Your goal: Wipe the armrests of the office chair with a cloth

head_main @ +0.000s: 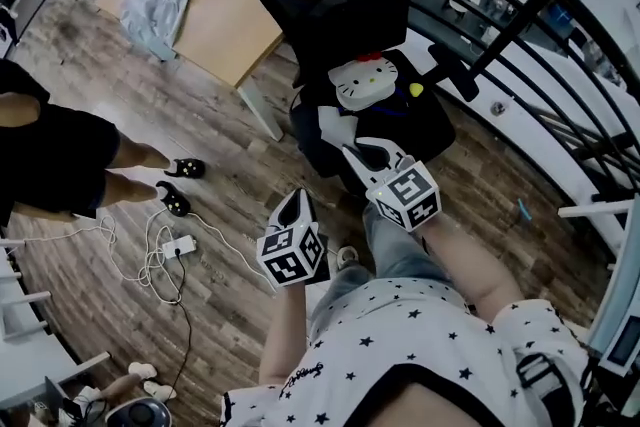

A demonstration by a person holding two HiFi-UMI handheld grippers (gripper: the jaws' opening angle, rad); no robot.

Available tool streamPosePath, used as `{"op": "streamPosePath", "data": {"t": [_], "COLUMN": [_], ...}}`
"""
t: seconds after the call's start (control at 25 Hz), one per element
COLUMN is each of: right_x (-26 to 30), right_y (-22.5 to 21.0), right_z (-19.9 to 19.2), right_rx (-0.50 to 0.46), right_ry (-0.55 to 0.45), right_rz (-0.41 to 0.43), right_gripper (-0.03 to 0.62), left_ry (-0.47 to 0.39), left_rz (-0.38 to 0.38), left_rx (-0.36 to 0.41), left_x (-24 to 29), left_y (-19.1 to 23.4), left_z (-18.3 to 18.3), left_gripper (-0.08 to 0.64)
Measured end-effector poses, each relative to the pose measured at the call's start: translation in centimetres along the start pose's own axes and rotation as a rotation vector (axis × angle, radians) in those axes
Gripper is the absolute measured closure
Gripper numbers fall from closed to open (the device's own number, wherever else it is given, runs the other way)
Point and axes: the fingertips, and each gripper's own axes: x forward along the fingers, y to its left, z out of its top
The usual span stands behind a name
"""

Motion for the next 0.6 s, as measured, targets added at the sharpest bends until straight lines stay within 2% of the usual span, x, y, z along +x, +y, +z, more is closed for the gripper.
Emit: {"op": "streamPosePath", "data": {"t": [0.4,0.6], "right_x": [7.8,12.4], "right_y": [-5.1,-6.9], "right_z": [-1.7,-2.7], "right_rx": [-0.064,-0.114], "right_ry": [0.088,0.129], "right_rz": [0.094,0.143], "right_gripper": [0.566,0.566], "left_ry": [0.037,0.052], "left_rz": [0.105,0.142], "left_rx": [-0.097,-0.114], "left_x": [4.3,6.8], "left_y": [2.3,3.6], "left_z": [-0.2,0.5], "left_gripper": [0.554,0.554]}}
